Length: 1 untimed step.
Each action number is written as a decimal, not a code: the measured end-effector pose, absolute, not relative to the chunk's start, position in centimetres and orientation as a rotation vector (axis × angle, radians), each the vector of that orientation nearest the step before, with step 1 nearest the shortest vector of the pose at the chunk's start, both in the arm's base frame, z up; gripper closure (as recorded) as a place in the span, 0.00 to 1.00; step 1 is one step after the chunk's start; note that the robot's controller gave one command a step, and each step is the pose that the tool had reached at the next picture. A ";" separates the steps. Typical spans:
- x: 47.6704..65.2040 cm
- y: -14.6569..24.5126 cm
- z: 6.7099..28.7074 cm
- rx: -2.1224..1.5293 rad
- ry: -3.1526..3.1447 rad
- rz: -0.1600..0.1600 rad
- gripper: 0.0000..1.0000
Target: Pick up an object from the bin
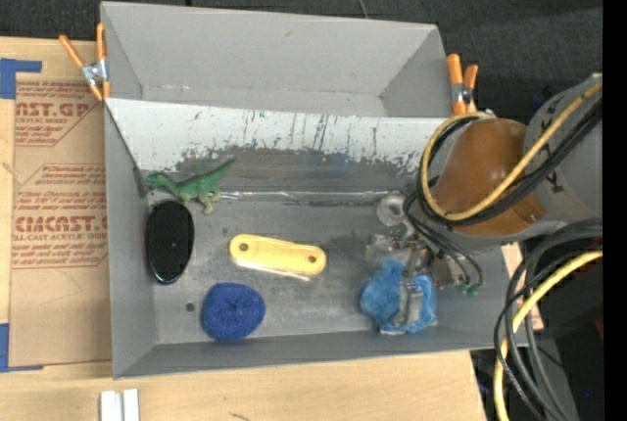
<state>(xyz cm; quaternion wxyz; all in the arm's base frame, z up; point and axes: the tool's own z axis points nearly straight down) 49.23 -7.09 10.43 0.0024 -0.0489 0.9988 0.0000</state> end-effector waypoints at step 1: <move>49.6 -7.2 8.5 -0.260 3.128 0.000 1.00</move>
Offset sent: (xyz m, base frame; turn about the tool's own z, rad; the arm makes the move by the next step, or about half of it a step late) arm 0.0000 0.0000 0.0000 0.0000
